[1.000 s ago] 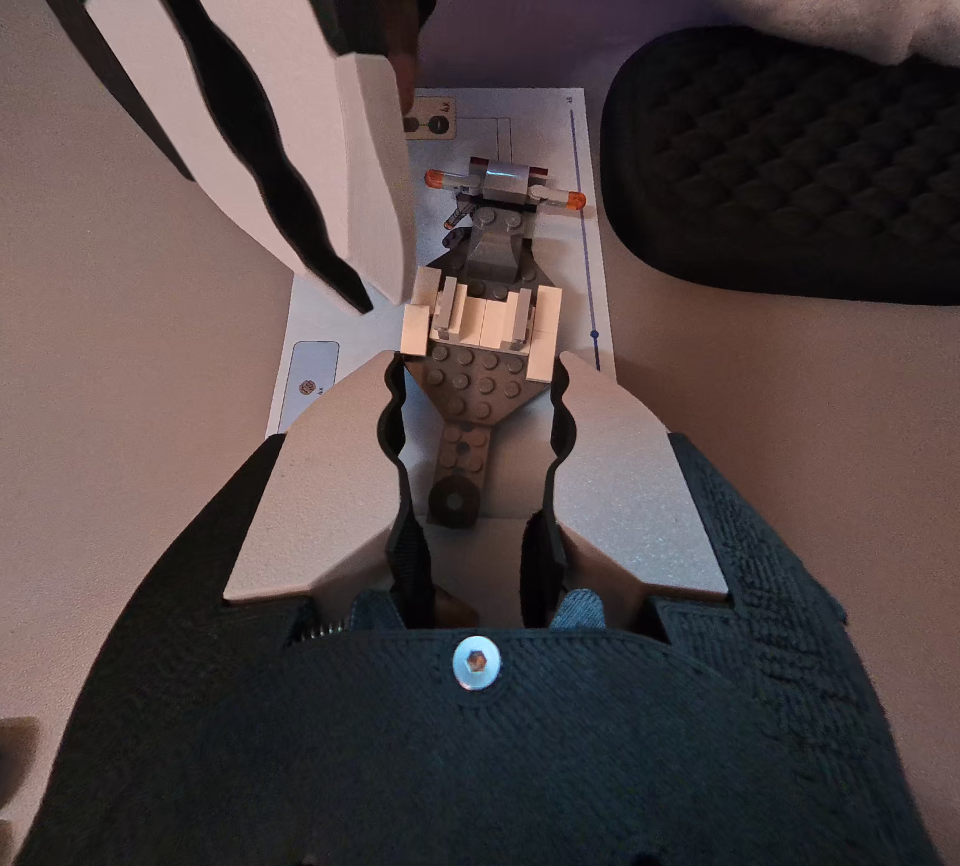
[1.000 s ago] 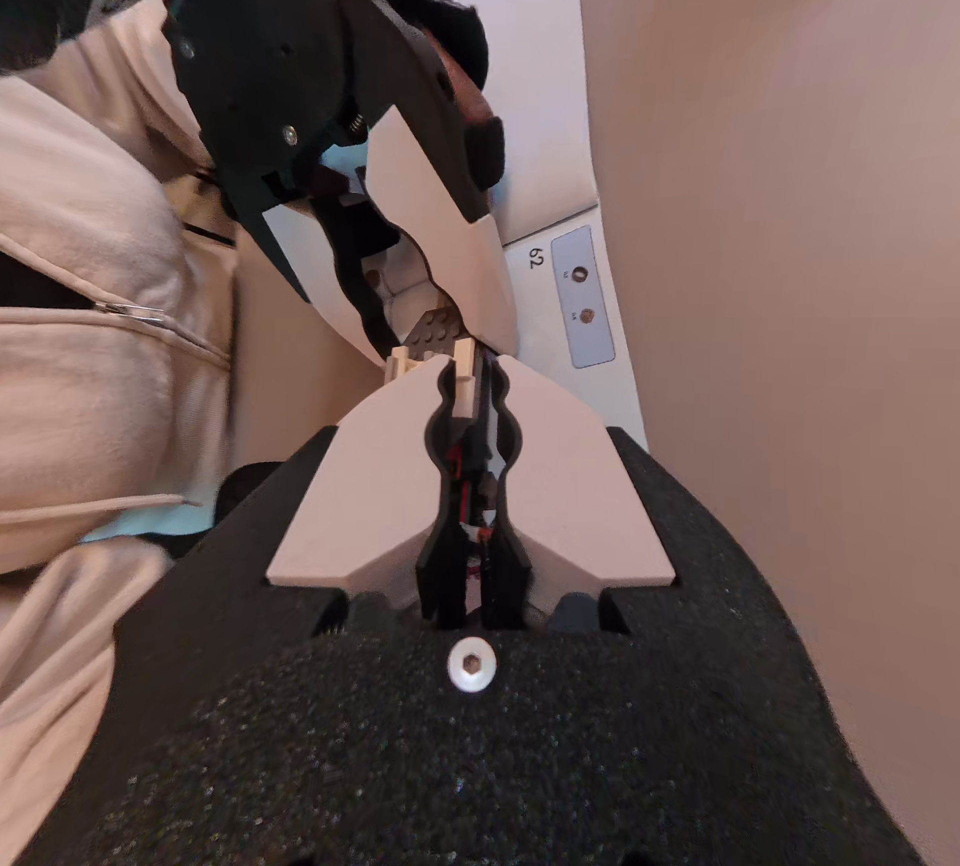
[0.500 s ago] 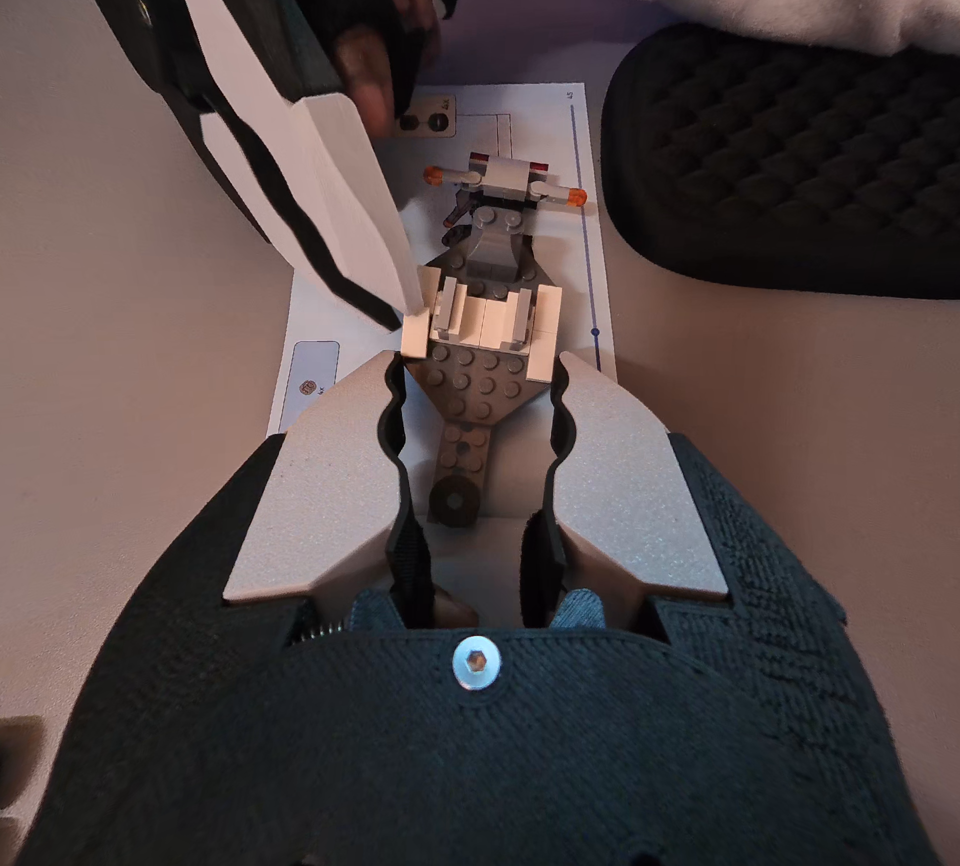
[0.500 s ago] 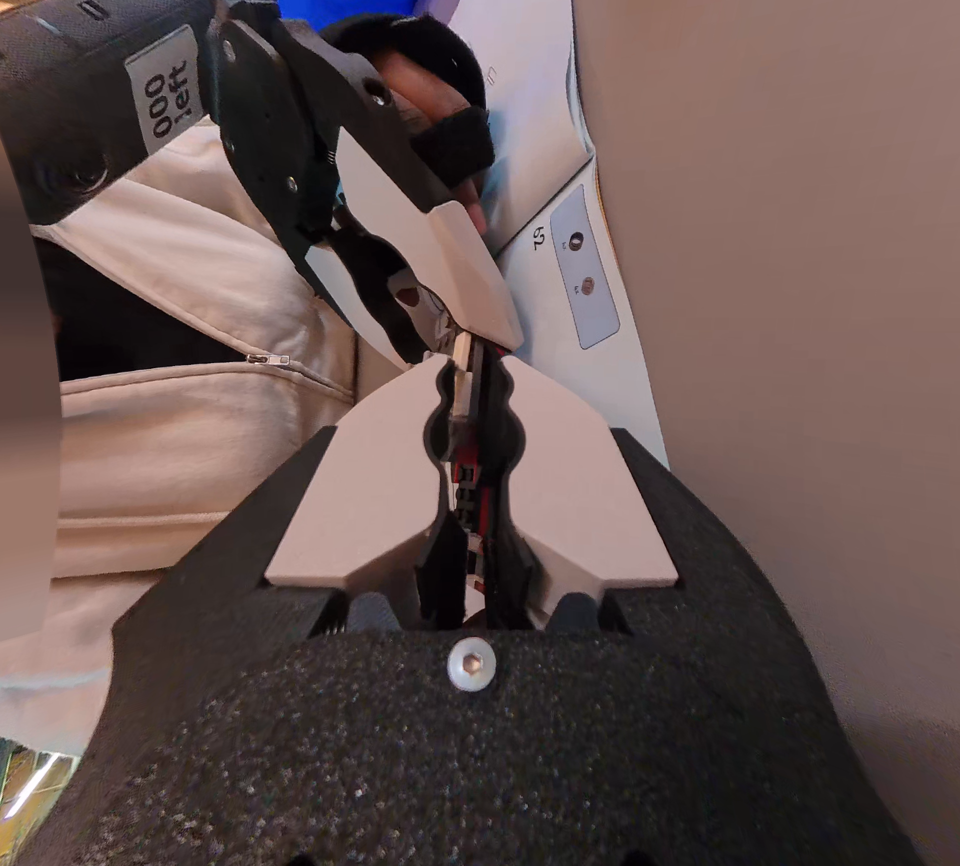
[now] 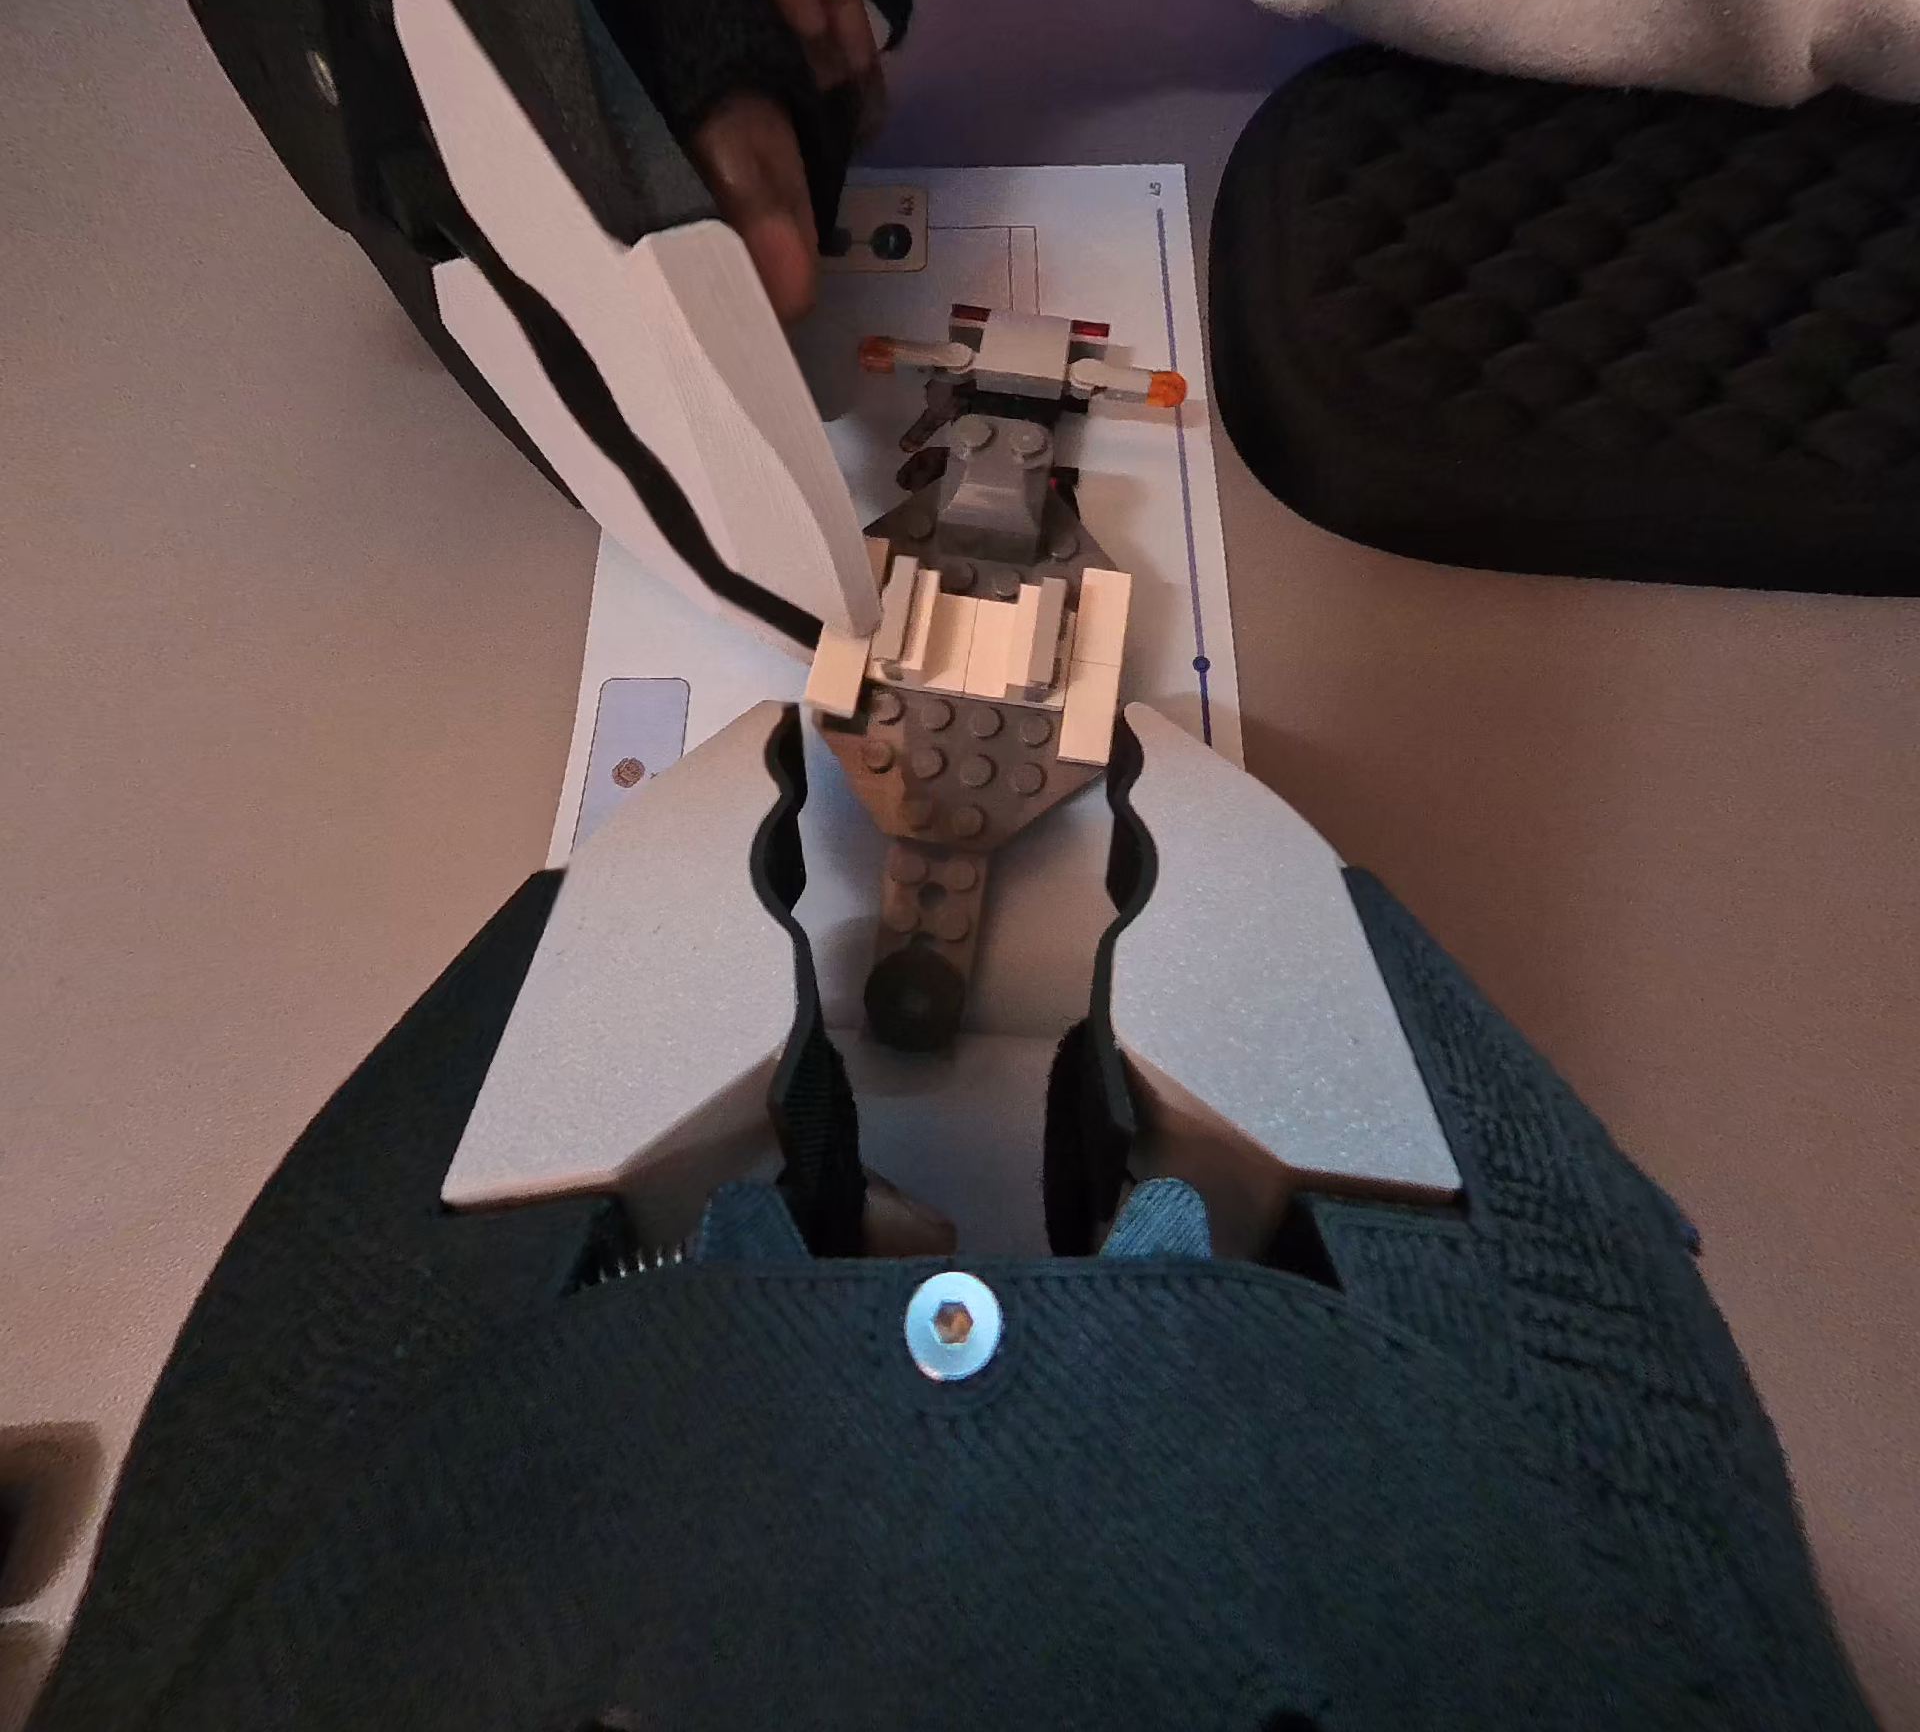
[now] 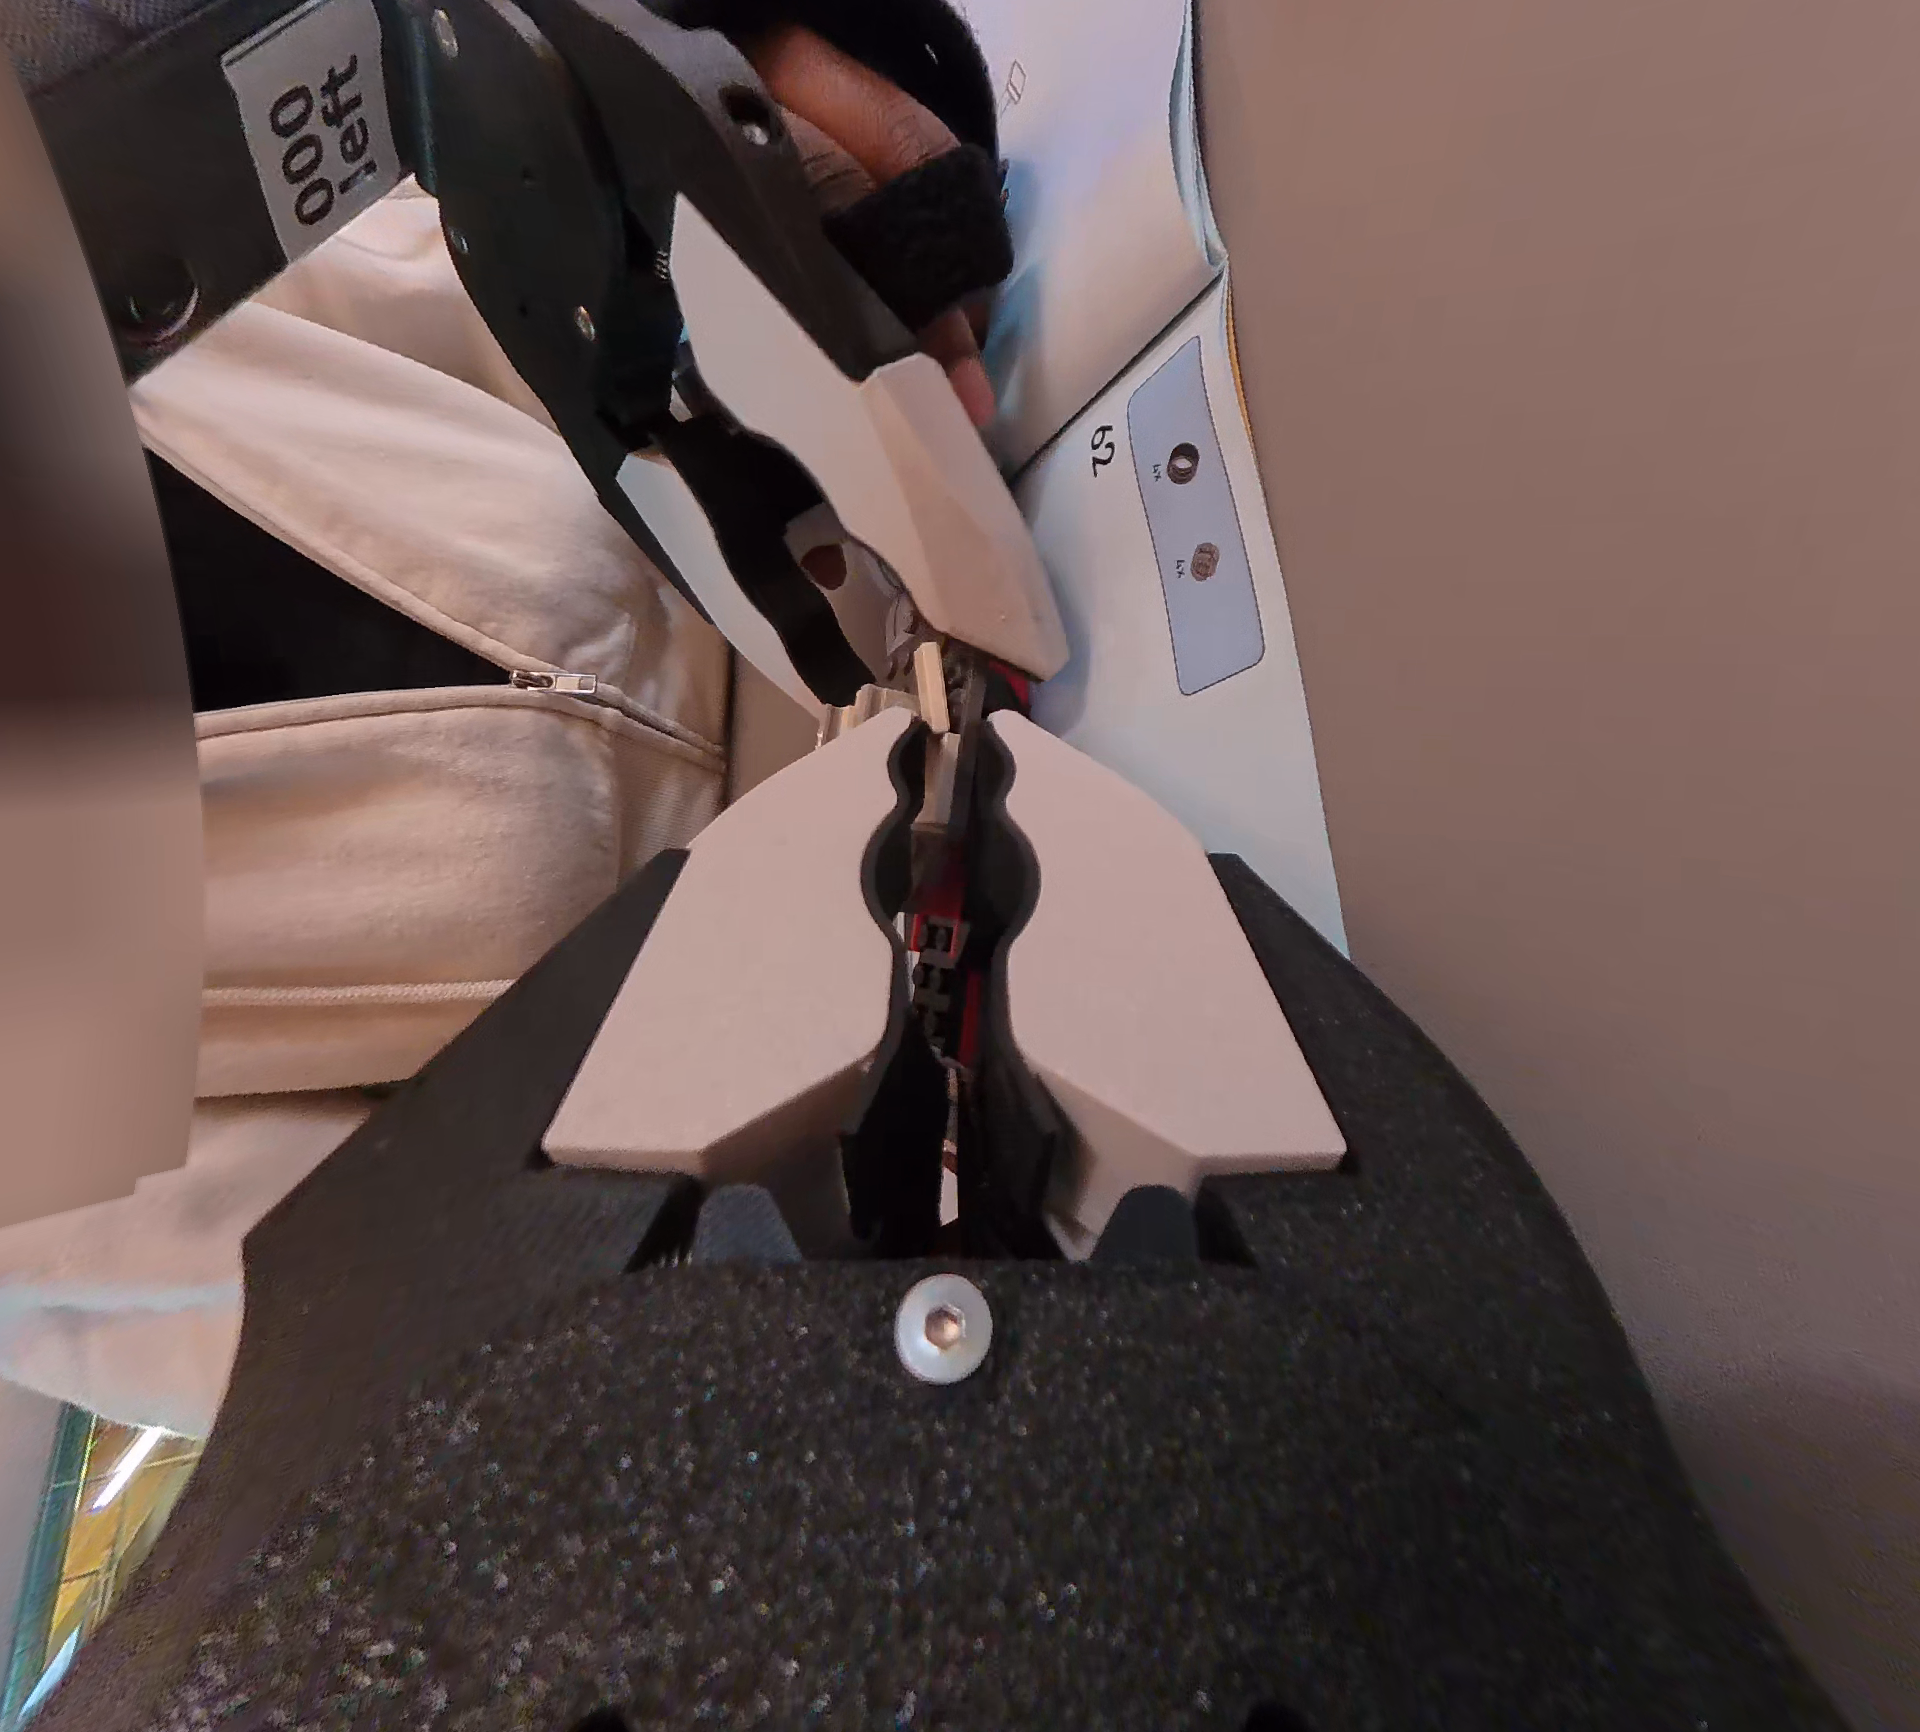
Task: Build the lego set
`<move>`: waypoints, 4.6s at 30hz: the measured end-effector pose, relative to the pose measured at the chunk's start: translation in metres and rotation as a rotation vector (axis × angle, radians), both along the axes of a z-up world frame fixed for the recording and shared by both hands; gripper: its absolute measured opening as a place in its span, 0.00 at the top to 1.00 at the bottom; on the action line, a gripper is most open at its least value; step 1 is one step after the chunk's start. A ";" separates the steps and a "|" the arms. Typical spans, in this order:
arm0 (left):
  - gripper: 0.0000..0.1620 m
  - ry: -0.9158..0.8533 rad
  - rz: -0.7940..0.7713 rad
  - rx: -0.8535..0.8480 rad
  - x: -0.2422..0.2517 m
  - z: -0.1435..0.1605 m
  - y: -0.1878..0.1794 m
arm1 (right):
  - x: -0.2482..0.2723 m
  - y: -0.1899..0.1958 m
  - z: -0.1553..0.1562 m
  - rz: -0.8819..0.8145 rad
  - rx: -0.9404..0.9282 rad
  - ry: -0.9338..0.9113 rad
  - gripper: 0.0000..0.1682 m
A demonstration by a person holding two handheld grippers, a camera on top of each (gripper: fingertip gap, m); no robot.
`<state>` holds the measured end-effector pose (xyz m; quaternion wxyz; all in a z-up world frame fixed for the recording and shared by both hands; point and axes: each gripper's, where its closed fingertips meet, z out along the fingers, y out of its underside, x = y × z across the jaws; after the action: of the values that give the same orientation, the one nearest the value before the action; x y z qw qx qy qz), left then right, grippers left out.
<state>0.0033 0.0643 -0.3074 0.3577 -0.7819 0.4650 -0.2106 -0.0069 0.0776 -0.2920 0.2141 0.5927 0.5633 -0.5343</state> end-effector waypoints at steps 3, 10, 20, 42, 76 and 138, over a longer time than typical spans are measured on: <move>0.61 -0.024 0.020 -0.064 -0.003 0.000 -0.002 | 0.002 -0.002 0.000 0.014 0.000 0.000 0.95; 0.62 -0.083 -0.018 -0.180 -0.002 0.002 -0.010 | 0.002 -0.004 0.004 0.031 0.025 0.023 0.95; 0.80 -0.450 0.061 -0.564 -0.005 0.022 -0.008 | 0.002 -0.009 0.008 0.029 0.183 0.020 0.95; 0.94 -0.590 0.027 -0.725 -0.003 0.034 -0.017 | 0.005 -0.026 0.017 0.074 0.438 0.095 0.96; 0.95 -0.366 0.016 -0.352 0.008 0.036 -0.035 | 0.013 -0.047 0.021 -0.006 0.644 0.390 0.96; 0.65 -0.231 0.093 -0.193 -0.023 0.034 -0.029 | 0.021 -0.018 0.014 -0.130 0.899 0.408 0.55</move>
<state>-0.0199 0.0353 -0.2738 0.3415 -0.8039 0.3616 -0.3261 0.0140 0.0598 -0.2784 -0.2109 0.5436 0.7303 -0.3560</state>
